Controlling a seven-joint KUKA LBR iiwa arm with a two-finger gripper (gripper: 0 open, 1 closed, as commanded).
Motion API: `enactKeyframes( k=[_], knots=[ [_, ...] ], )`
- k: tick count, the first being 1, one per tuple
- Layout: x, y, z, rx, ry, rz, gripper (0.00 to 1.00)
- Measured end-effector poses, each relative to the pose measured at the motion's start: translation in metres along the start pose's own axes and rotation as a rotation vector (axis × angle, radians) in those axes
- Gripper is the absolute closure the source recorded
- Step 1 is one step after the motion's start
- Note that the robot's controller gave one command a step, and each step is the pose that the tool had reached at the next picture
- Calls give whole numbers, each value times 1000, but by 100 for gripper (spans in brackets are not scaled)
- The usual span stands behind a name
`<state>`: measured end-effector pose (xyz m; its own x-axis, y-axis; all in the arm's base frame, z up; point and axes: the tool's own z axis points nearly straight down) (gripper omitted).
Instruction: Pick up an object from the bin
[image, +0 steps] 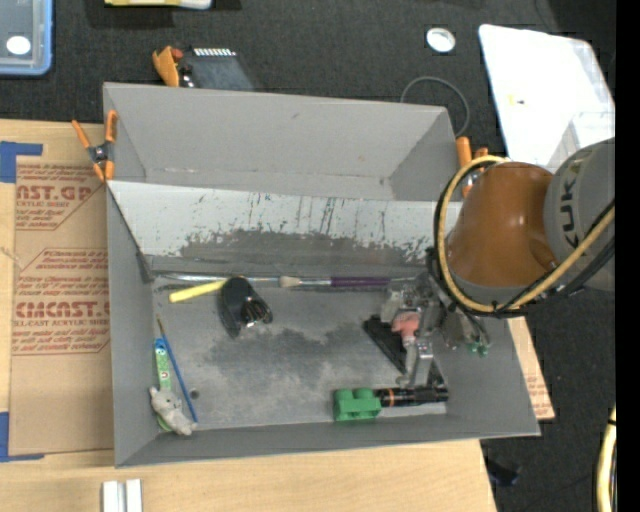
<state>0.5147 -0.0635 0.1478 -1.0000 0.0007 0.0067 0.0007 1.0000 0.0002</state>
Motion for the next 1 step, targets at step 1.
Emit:
enactKeyframes(
  k=[1],
  knots=[
    [-2, 0, -4, 1, -7, -1, 0]
  ],
)
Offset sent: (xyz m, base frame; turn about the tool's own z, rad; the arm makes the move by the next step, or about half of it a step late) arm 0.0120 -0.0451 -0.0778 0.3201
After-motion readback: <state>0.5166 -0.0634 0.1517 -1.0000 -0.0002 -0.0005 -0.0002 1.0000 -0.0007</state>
